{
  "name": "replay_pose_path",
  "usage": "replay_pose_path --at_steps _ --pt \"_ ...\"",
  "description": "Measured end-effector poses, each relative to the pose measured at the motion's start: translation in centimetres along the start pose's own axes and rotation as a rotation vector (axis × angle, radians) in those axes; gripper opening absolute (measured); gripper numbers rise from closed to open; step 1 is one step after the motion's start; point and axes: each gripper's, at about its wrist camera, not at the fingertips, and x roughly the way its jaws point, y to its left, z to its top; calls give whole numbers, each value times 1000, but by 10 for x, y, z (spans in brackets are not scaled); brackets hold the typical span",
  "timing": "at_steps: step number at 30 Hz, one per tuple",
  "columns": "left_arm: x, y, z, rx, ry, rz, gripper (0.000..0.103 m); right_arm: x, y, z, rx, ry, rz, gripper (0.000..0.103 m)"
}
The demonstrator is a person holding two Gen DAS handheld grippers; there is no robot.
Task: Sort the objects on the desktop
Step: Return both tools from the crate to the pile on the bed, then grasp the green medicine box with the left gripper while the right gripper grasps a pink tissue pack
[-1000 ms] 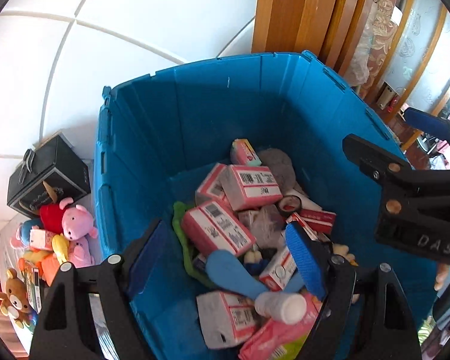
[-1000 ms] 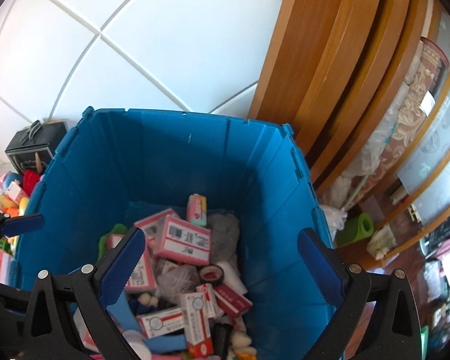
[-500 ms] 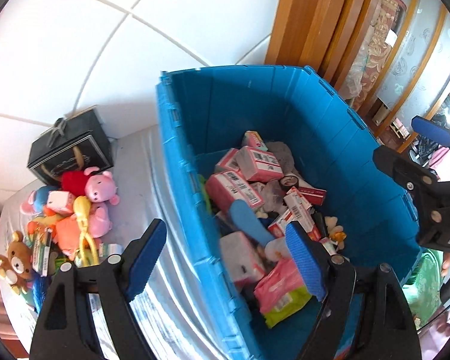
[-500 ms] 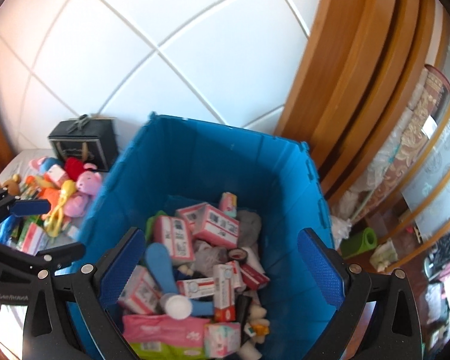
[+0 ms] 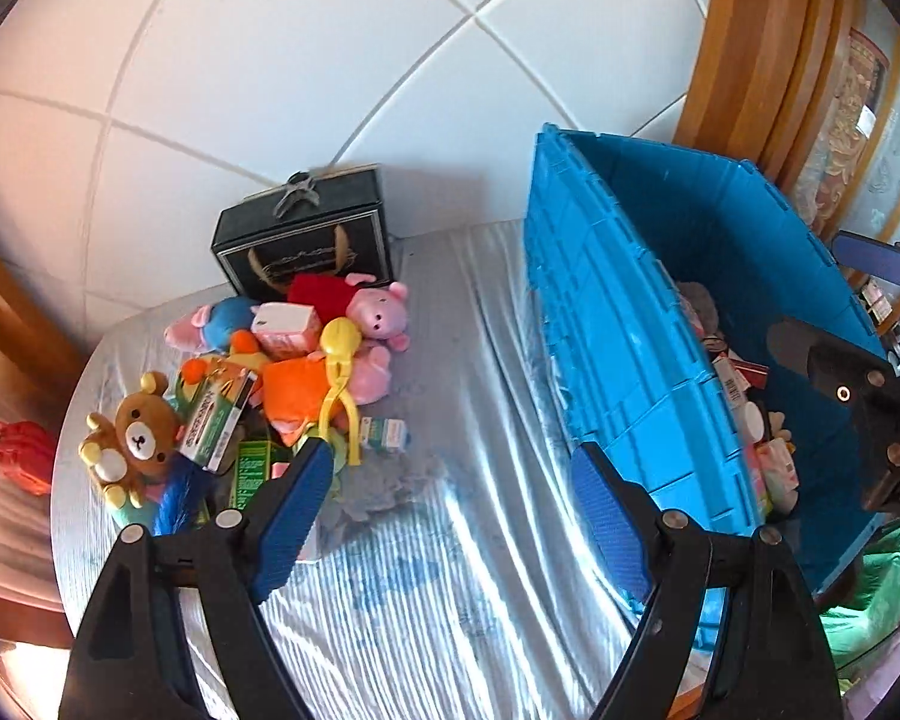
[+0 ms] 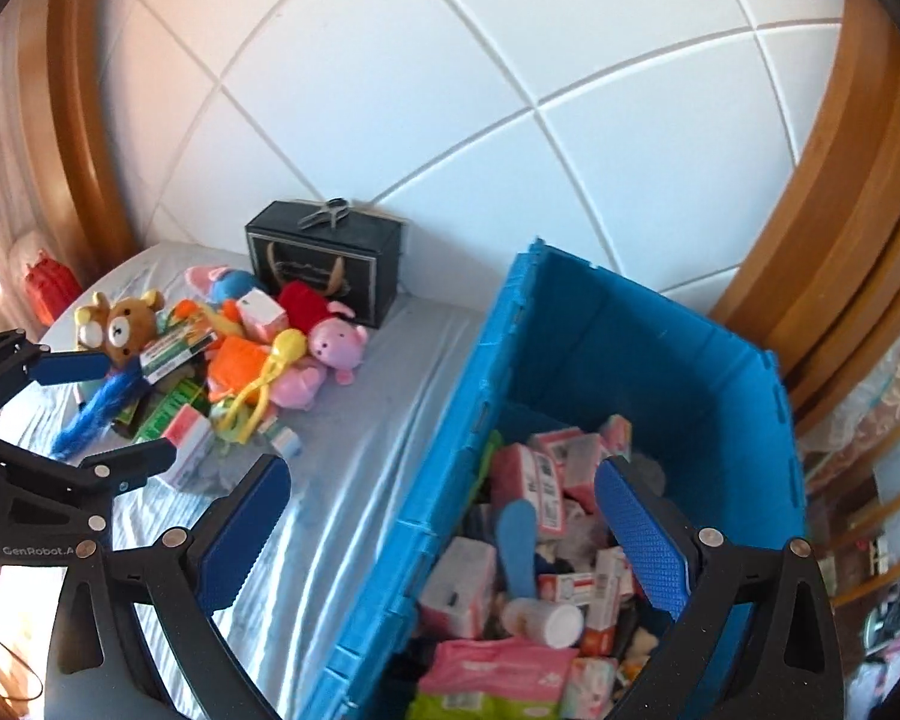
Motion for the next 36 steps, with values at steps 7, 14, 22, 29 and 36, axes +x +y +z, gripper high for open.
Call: replay_pose_path --at_steps 7,14,22,29,36 --pt "23 78 -39 -34 56 80 81 31 68 7 -3 11 92 103" --pt "67 157 -96 -97 99 111 81 88 129 -10 31 68 136 103" --pt "121 234 -161 -178 51 181 81 153 195 -41 66 170 168 103" --pt "182 260 -201 -218 100 124 81 212 246 -59 159 280 208 103" --pt "215 259 -196 -184 104 80 81 258 270 -65 254 382 233 103"
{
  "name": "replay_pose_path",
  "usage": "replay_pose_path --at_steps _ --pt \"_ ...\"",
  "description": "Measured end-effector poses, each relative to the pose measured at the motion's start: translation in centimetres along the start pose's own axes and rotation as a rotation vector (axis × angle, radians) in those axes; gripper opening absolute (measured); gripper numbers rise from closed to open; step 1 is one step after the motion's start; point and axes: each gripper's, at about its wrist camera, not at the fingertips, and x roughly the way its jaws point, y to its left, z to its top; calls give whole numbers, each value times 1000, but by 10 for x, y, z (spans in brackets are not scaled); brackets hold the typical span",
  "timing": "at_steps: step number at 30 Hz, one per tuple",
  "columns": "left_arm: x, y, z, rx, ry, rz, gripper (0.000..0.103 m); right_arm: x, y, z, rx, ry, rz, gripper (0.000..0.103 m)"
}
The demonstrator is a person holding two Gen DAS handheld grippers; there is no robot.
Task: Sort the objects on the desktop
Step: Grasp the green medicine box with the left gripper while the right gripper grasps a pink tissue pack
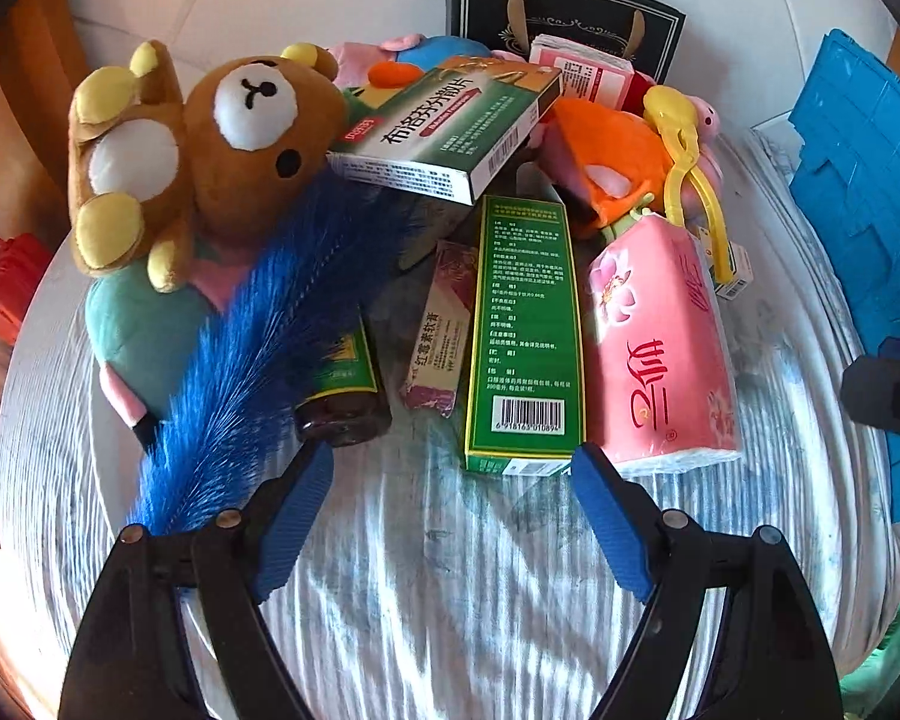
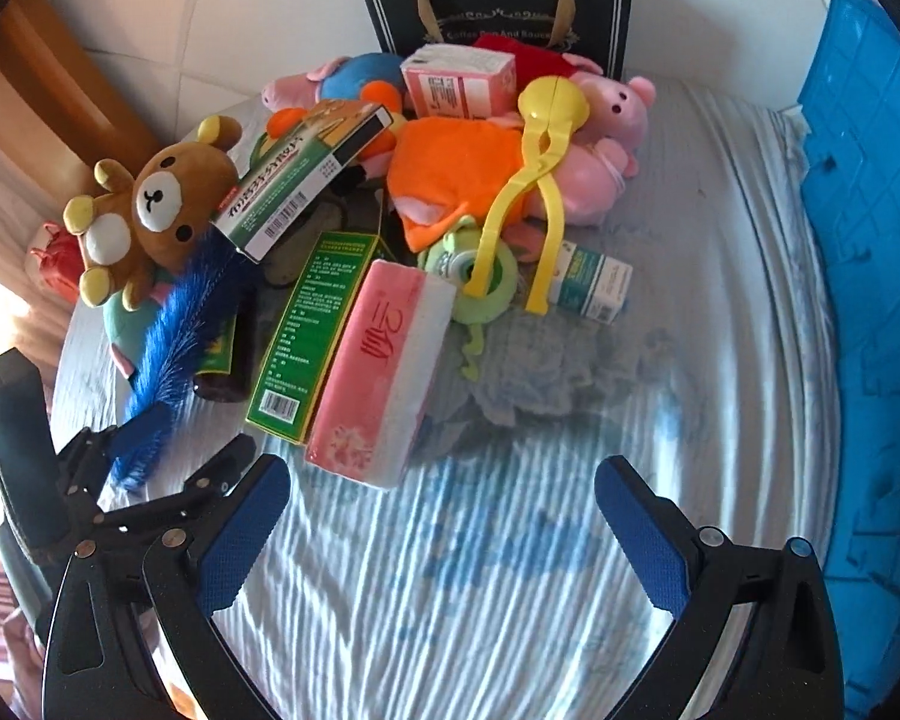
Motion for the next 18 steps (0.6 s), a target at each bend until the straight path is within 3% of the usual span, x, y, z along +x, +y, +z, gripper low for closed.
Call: replay_pose_path --at_steps 4,7,11,16,18 --pt "17 -5 15 29 6 -20 81 23 0 6 41 45 26 103" --pt "32 -8 25 49 14 -24 70 33 2 13 59 48 38 103" --pt "46 -9 35 28 28 -75 70 47 4 24 84 72 69 103" --pt "51 -19 44 64 14 -91 70 71 9 35 82 108 76 86" --pt "57 -26 44 89 44 -80 70 80 10 38 77 127 74 68"
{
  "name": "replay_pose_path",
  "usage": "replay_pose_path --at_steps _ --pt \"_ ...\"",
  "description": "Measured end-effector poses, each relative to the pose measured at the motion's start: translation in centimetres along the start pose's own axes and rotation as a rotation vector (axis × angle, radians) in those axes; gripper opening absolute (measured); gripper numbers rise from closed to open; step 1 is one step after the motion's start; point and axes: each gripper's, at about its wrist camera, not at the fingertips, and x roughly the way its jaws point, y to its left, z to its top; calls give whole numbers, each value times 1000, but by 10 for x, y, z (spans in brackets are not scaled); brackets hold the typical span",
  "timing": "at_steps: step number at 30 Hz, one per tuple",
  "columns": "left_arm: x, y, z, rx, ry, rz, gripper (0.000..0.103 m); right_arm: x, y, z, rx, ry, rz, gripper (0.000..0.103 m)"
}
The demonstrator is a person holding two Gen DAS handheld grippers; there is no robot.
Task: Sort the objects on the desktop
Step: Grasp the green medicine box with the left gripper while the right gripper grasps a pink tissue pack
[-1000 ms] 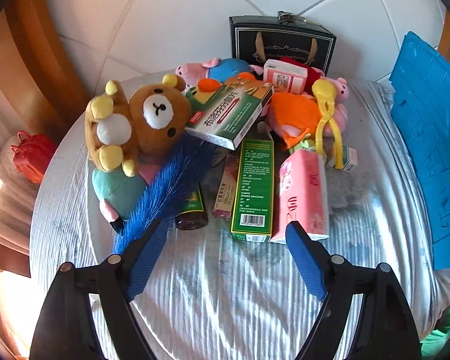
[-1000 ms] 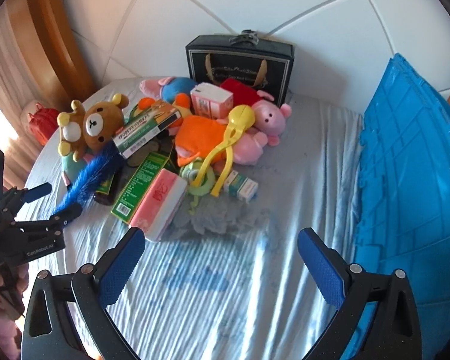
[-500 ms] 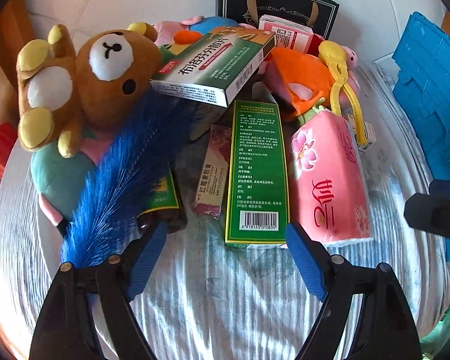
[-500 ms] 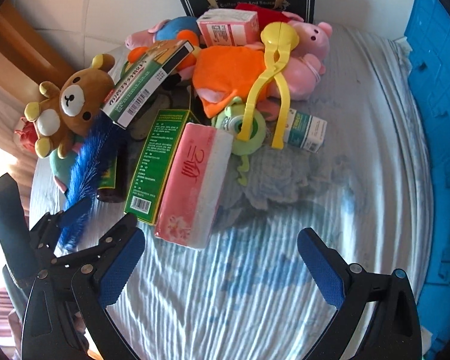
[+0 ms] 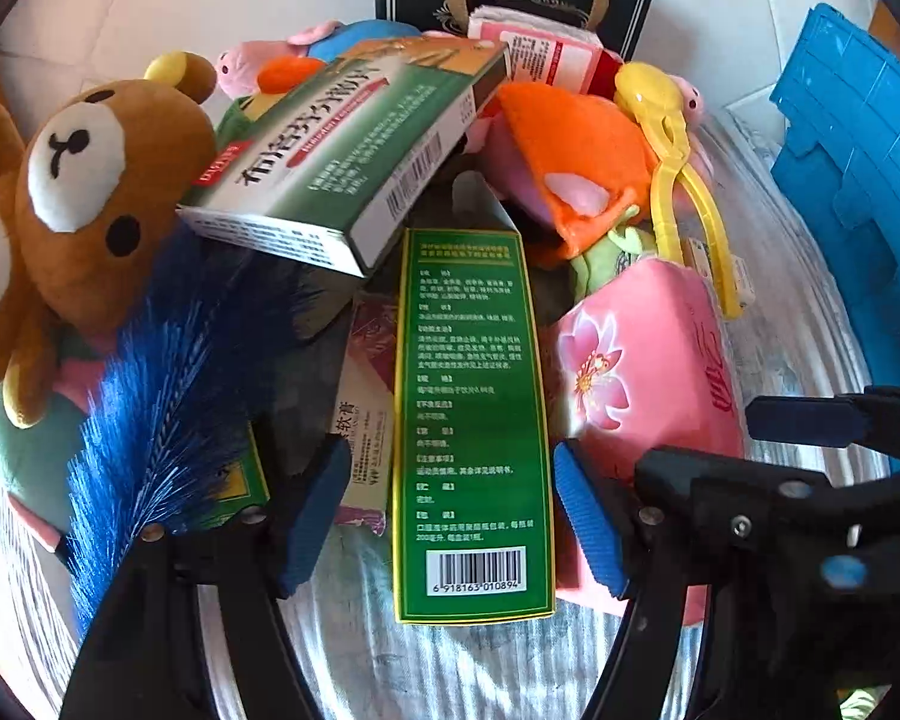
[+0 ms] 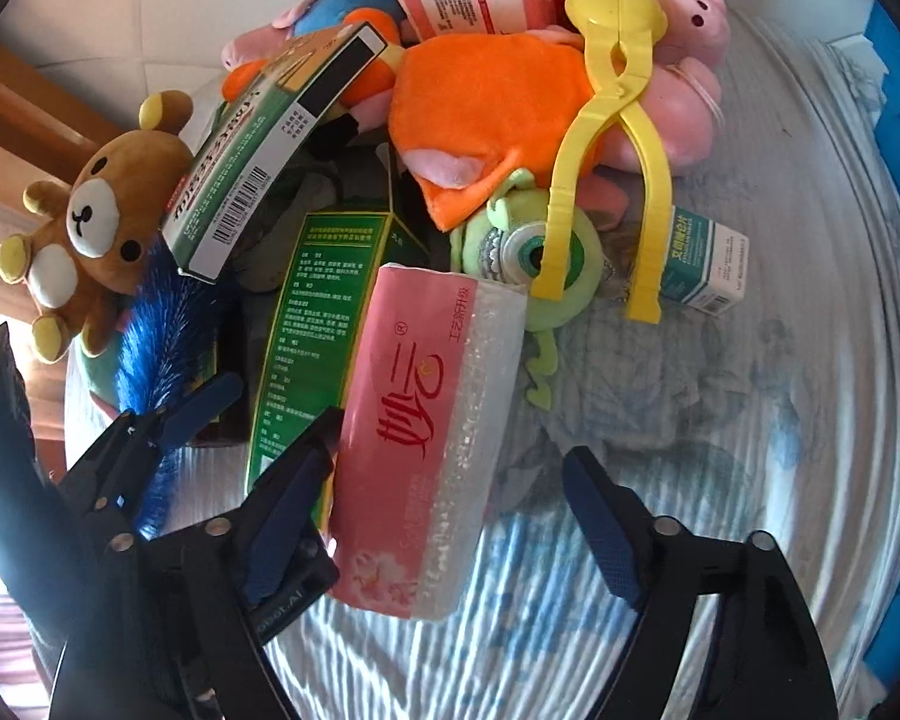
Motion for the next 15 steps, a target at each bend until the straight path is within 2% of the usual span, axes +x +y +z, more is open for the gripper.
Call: replay_pose_path --at_steps 1,2,4,5,6,9,15 --pt "4 0 0 -11 13 -15 70 5 0 2 0 12 10 62" --pt "7 2 -1 -37 22 -36 70 8 0 2 1 16 18 52" --pt "11 9 -2 -82 35 -64 69 8 0 3 -4 11 21 52" --pt "13 11 -3 -87 48 -71 56 7 1 2 -13 8 18 51" --pt "15 11 -5 -84 55 -69 53 7 1 2 -19 10 18 51" --pt "11 6 -10 -42 54 -27 53 1 2 -3 -48 7 -20 50" --pt "4 -9 -23 7 82 -11 53 -13 3 -16 -132 -6 -173 50"
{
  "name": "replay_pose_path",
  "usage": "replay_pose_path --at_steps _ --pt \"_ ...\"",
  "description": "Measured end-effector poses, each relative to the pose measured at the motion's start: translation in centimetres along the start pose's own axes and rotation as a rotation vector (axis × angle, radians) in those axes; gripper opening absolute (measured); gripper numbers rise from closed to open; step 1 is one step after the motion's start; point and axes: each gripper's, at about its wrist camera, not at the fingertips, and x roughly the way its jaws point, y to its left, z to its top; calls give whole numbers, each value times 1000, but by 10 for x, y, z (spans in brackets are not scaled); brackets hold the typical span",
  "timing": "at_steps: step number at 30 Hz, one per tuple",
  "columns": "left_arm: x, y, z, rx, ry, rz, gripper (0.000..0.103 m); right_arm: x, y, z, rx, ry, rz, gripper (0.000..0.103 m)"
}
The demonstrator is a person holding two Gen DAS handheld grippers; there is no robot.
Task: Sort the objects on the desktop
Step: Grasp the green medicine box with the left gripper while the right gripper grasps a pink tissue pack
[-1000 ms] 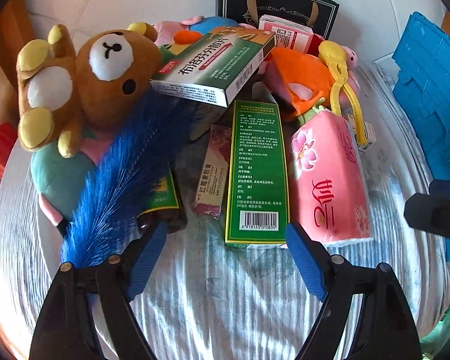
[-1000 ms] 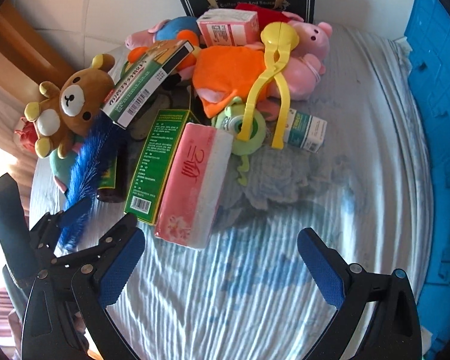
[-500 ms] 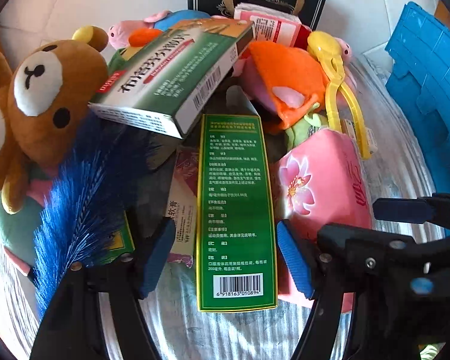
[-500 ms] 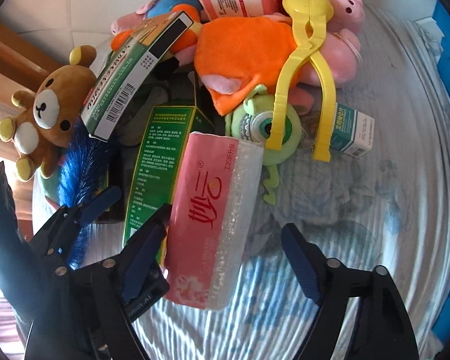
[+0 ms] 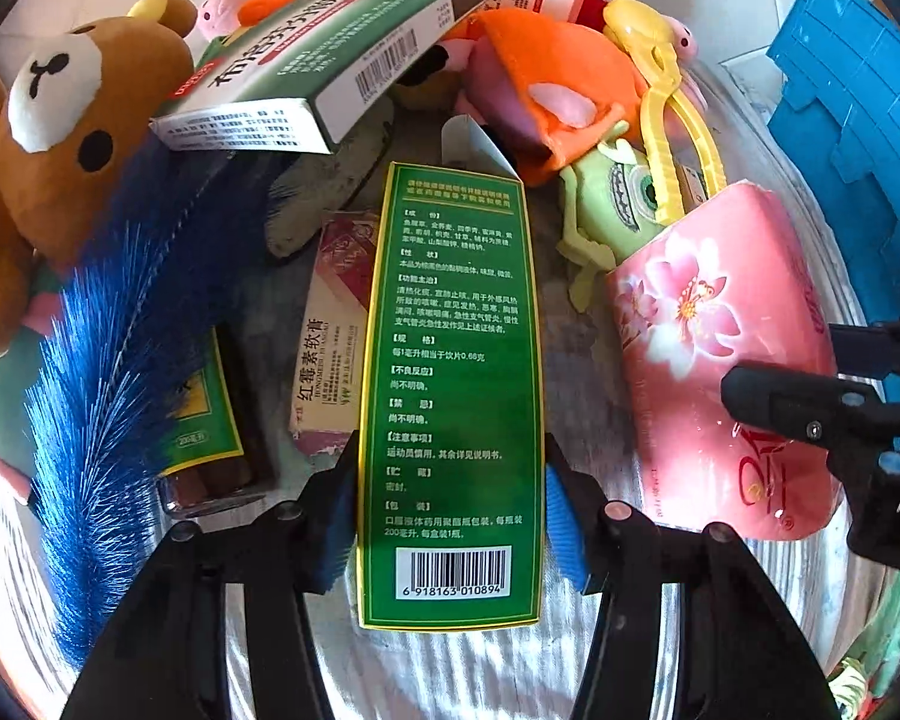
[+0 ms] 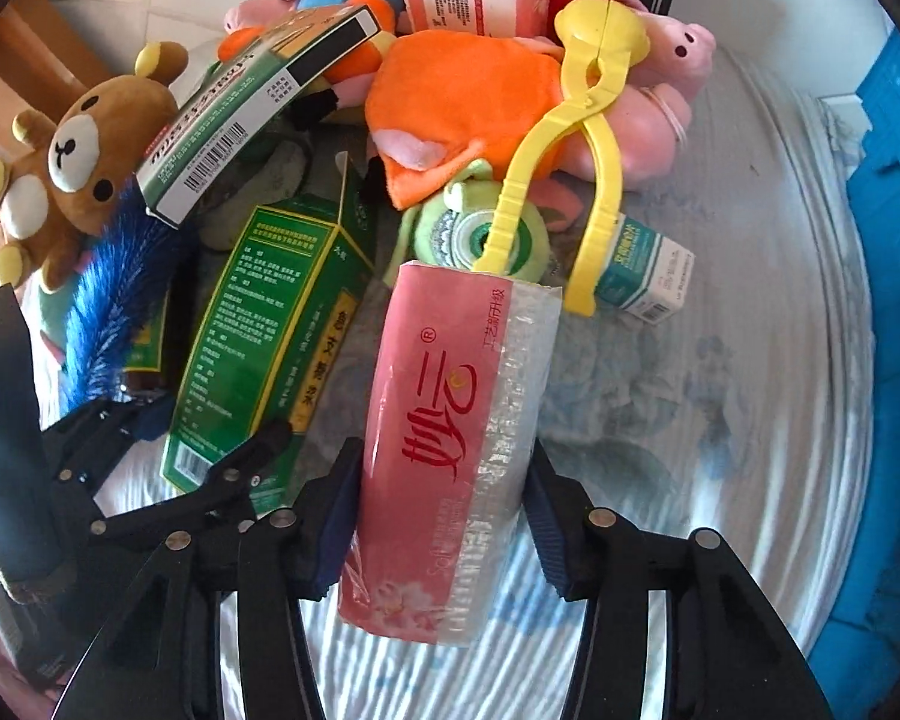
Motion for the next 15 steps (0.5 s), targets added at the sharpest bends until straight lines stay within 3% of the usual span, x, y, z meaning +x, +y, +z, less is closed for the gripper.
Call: replay_pose_path --at_steps 6,15 --pt "4 -9 8 -12 17 3 53 4 -1 -3 1 17 4 54" --pt "-16 -14 -2 17 -42 53 52 -16 7 -4 -41 -37 -28 50"
